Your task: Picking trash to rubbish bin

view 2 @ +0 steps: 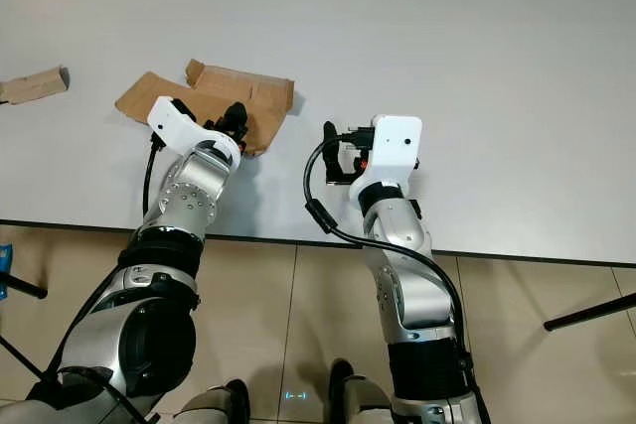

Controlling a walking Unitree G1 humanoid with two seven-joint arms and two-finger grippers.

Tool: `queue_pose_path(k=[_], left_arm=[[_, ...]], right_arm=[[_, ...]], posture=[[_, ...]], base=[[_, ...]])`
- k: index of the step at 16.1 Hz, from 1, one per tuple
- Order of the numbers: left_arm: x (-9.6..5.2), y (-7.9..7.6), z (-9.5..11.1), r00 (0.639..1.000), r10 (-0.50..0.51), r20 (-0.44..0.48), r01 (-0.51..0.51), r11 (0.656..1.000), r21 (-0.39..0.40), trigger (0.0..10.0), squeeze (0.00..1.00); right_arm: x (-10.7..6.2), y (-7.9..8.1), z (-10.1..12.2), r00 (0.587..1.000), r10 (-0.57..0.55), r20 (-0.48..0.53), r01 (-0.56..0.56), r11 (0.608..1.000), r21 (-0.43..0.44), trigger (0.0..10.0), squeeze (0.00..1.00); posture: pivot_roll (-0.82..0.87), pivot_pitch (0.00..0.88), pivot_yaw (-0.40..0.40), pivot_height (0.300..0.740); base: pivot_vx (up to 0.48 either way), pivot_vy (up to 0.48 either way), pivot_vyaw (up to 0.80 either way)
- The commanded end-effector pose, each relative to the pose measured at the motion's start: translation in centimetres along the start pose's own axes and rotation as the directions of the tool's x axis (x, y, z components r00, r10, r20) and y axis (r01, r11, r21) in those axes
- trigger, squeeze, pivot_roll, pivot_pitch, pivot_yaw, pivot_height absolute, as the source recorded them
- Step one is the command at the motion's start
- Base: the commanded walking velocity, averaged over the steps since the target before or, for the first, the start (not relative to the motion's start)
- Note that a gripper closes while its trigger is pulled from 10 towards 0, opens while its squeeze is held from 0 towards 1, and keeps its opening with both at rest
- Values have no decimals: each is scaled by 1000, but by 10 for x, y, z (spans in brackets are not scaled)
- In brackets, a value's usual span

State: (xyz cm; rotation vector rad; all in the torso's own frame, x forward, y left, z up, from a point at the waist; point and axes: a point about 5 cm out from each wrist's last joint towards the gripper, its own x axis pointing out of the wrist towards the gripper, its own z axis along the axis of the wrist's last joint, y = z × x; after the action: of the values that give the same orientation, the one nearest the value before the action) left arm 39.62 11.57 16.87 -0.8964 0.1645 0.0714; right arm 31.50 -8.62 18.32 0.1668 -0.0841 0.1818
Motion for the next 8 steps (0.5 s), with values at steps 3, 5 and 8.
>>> queue_pose_path(k=[3, 5, 8], left_arm=[[-6, 31, -43, 976, 124, -178, -131, 991, -24, 0, 0], [-6, 30, -43, 977, 121, -177, -127, 992, -26, 0, 0], [-6, 29, -43, 978, 115, -176, -122, 992, -29, 0, 0]], right_arm=[[-3, 1, 2, 1000, 15, 0, -15, 1000, 7, 10000, 0], [-2, 1, 2, 1000, 16, -1, -16, 1000, 7, 10000, 0], [-2, 1, 2, 1000, 16, -2, -16, 1000, 6, 10000, 0]], posture=[[-178, 267, -71, 740], [-179, 266, -71, 740], [-178, 262, -70, 740]], base=[[0, 0, 0], [0, 0, 0], [0, 0, 0]])
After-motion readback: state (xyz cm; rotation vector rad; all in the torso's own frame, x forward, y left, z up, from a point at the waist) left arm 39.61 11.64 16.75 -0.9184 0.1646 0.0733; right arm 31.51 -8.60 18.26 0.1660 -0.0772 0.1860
